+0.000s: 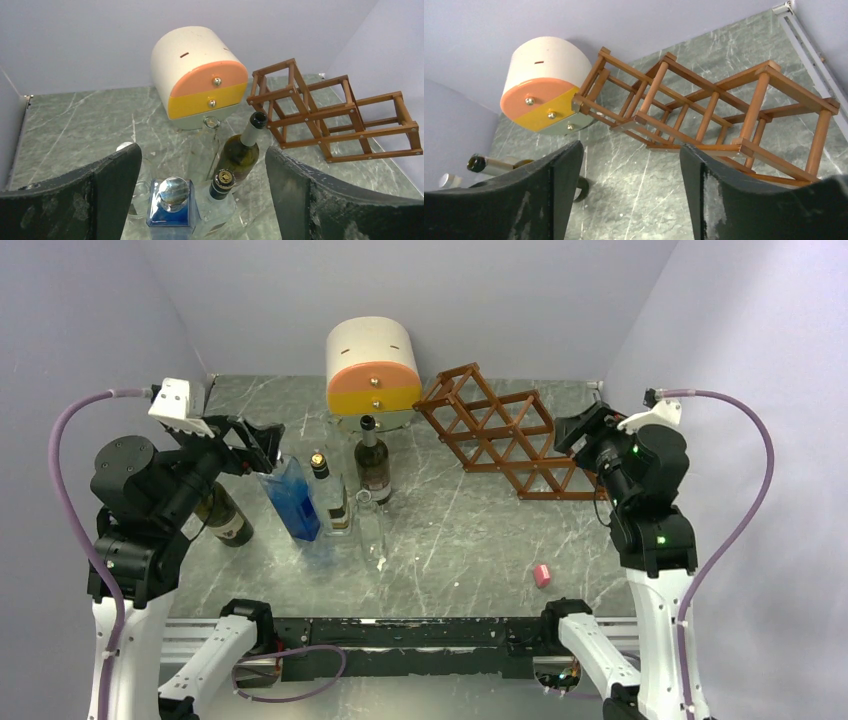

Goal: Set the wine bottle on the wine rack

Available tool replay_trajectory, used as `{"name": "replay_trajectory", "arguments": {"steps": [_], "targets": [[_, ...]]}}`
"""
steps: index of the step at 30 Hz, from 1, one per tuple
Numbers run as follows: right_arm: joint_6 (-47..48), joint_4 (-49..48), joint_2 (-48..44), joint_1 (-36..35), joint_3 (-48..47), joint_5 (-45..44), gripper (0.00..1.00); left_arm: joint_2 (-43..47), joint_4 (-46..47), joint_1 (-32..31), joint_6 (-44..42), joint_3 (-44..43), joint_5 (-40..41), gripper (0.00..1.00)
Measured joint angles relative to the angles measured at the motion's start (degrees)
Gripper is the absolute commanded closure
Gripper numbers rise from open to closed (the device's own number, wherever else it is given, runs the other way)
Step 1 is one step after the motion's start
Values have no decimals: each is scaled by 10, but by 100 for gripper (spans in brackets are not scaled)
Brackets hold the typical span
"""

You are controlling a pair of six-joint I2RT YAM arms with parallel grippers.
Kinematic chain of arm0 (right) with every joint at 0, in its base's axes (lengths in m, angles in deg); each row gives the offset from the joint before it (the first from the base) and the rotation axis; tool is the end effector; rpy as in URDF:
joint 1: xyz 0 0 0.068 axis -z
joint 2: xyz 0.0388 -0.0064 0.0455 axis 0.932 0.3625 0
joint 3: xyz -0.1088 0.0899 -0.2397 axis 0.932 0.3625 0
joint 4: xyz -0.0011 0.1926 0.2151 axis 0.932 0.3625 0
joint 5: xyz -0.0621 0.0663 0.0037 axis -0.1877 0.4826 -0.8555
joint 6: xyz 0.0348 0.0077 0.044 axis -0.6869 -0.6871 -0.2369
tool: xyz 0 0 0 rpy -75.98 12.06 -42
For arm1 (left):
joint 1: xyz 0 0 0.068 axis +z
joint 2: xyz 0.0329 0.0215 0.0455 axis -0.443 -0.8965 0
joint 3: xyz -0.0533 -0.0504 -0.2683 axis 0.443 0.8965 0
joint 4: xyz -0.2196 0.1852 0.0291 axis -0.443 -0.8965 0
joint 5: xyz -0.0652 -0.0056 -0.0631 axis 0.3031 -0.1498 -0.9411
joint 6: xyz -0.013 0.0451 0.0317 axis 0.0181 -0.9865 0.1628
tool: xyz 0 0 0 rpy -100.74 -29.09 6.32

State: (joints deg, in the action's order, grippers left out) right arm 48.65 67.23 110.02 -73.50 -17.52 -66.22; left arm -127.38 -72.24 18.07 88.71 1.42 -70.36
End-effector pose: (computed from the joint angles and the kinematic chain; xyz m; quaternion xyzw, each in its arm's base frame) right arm 0.1709 0.0118 0.4602 0.1575 0.7548 0.1436 0.6204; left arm 0.1304 -0.0253 0.4932 0.0400 0.7137 -0.1711 0.6780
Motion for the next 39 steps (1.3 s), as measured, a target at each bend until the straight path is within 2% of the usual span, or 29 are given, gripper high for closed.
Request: {"name": "replay_trajectory", "arguments": {"steps": [2, 6, 10, 16, 23, 39], "targets": [[-1, 8, -12, 6, 0, 13, 16, 0, -4, -1, 4, 0, -6, 1], [0, 19, -30, 12, 7, 34, 14, 0, -6, -4, 10, 0, -20, 1], [3, 27, -31, 15, 28, 48, 19, 4, 0, -6, 13, 7, -61, 1], [13, 38, -20, 17, 108, 94, 27, 16, 25, -6, 16, 45, -127, 1], [11, 41, 38, 17, 186, 145, 33, 12, 44, -6, 18, 53, -162, 1], [-2, -83, 220, 18, 167, 55, 37, -11, 73, -6, 33, 49, -166, 1]]}}
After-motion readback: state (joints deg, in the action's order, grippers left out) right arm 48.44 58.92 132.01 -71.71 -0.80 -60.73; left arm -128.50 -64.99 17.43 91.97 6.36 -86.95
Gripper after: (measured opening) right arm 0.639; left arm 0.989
